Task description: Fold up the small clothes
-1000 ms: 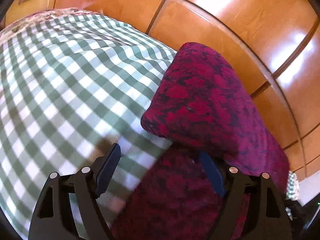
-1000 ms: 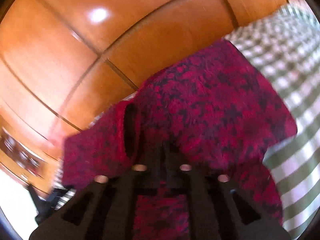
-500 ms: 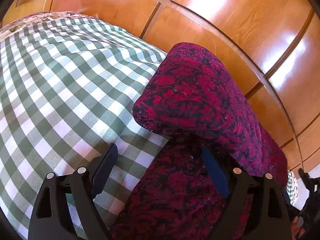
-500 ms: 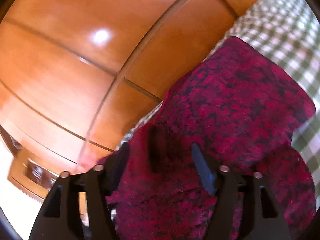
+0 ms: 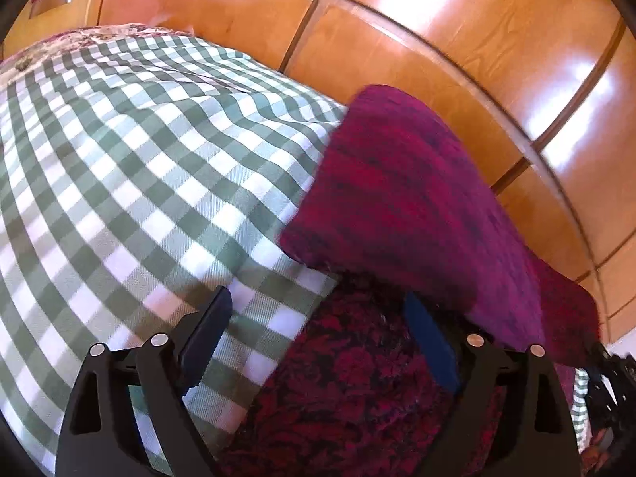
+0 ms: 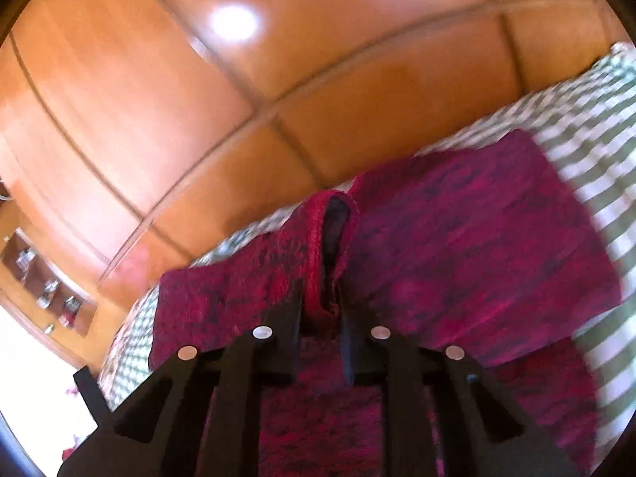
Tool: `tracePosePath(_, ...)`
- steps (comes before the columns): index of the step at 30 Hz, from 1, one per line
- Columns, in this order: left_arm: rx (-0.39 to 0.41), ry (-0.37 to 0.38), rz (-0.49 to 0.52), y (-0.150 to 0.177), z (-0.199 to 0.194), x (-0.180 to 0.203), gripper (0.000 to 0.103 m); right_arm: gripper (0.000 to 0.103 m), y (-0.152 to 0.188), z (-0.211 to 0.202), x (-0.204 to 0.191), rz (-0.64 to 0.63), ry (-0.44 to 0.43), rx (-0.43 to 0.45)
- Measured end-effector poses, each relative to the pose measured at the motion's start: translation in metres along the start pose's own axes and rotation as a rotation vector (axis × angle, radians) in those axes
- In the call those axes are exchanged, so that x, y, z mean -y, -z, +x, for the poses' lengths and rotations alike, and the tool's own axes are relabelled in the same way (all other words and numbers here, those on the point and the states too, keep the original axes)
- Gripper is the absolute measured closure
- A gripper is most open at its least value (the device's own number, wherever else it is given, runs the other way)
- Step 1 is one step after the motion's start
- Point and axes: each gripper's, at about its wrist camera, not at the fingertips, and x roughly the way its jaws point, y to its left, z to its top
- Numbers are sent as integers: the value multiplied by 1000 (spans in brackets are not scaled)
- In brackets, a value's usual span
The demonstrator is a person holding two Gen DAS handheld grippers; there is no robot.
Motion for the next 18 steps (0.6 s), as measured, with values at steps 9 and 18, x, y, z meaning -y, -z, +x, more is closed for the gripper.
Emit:
tracePosePath(9, 95, -89, 38, -26, -1, 2, 80, 89, 19, 19, 19, -52, 25, -48)
tracePosePath(18, 65, -68, -35, -18, -2, -25, 75, 83, 37, 9, 24, -77, -5, -74)
